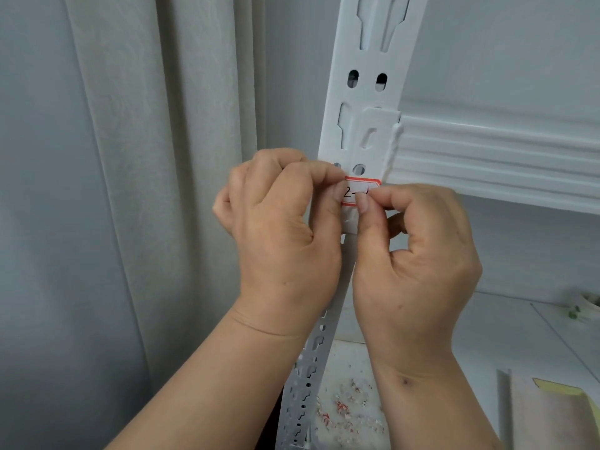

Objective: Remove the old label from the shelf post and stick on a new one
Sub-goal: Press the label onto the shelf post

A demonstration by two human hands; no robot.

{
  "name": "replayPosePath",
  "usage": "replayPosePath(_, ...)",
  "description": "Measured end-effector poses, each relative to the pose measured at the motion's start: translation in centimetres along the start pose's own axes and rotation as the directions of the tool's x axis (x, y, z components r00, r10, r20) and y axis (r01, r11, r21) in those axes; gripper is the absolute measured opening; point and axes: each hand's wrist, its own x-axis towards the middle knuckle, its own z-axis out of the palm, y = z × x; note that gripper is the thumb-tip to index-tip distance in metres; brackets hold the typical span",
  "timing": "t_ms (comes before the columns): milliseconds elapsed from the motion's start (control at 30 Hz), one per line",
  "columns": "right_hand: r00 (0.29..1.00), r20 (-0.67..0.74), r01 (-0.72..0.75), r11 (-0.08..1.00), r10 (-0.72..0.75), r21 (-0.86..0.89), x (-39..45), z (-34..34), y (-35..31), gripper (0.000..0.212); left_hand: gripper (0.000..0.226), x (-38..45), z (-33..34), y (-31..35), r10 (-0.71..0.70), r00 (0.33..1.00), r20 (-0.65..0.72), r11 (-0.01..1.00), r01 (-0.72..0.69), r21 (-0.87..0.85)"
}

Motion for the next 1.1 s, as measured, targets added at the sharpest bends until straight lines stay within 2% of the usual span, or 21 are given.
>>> replayPosePath(267, 1.0, 0.006, 0.007, 1.0, -0.007, -0.005, -0.2, -0.1, -0.1, 0.008, 0.007, -0.7, -0.5, 0.1, -0.074, 0.994, 0.083, 0.997, 0.074, 0.005)
replayPosePath(567, 0.999, -0.017, 0.045, 0.999, -0.045, 0.007, 0.4, 0.0, -0.1, 0.009, 0.004, 0.2, -0.2, -0.3, 0.101, 0.995, -0.007, 0.994, -0.101, 0.045)
replayPosePath(800, 0.997, -0.042, 0.061, 0.998, -0.06, 0.028, -0.2, 0.3, 0.5, 0.008, 0.006, 0.3, 0.3, -0.8, 0.192, 0.978, -0.08, 0.979, -0.185, 0.087)
replayPosePath(1100, 0.995, -0.068, 0.077, 0.995, -0.073, 0.057, -0.7, 0.8, 0.9, 0.013, 0.014, 0.6, 0.2, -0.9, 0.255, 0.964, -0.074, 0.959, -0.242, 0.15)
